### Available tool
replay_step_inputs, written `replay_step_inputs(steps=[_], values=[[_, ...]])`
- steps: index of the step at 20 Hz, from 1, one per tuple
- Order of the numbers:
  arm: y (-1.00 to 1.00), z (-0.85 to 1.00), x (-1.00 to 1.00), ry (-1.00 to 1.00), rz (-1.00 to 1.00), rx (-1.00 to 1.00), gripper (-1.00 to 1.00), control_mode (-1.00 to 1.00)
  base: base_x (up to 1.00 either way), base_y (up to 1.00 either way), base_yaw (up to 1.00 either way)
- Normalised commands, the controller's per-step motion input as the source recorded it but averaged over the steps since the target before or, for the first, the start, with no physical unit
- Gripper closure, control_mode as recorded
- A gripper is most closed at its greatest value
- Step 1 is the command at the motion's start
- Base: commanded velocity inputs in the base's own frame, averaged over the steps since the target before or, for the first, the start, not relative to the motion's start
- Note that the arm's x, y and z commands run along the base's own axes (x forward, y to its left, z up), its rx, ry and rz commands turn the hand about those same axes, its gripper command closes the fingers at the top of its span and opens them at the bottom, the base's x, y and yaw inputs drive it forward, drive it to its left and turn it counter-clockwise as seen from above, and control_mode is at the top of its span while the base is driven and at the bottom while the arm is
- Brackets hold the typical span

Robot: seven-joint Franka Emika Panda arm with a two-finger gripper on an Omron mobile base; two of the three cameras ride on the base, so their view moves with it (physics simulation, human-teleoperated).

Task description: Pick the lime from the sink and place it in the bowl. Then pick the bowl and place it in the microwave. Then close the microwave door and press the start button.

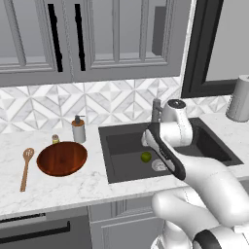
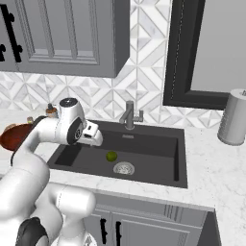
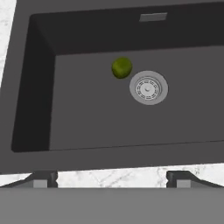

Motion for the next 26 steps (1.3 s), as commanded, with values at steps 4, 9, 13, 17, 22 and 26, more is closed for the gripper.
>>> replay_step_inputs(steps=[4,9,13,17,22,26], values=[[-0.07,-0.43,0.50,0.00,0.00,0.00,-1.00,-1.00,0.00,0.00,0.00],[-0.01,-0.56,0.58,0.00,0.00,0.00,-1.00,-1.00,0.00,0.00,0.00],[-0.03,-0.41,0.49,0.00,0.00,0.00,-1.00,-1.00,0.00,0.00,0.00],[-0.23,-0.02,0.27,0.01,0.00,0.04,-1.00,-1.00,0.00,0.00,0.00],[-0.13,-0.19,0.39,0.01,0.00,0.02,-1.00,-1.00,0.00,0.00,0.00],[0.00,-0.42,0.45,0.00,0.00,0.00,-1.00,-1.00,0.00,0.00,0.00]])
